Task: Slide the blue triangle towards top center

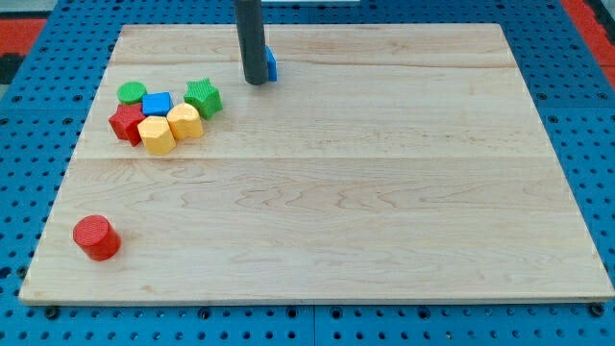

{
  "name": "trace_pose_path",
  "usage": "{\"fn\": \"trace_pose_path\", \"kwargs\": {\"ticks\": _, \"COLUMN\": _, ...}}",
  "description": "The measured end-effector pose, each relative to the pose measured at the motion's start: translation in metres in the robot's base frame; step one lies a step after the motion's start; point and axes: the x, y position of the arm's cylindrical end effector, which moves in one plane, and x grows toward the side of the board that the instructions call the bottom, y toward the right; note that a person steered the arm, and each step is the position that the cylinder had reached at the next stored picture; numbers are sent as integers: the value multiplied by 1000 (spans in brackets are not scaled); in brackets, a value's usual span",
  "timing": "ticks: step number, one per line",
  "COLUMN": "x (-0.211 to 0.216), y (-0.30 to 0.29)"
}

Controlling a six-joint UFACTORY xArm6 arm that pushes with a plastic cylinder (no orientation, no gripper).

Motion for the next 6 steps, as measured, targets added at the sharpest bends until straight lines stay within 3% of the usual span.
{"fn": "trace_pose_path", "kwargs": {"ticks": 1, "x": -8, "y": -29}}
{"fn": "trace_pose_path", "kwargs": {"ticks": 3, "x": -37, "y": 50}}
{"fn": "trace_pose_path", "kwargs": {"ticks": 6, "x": -47, "y": 71}}
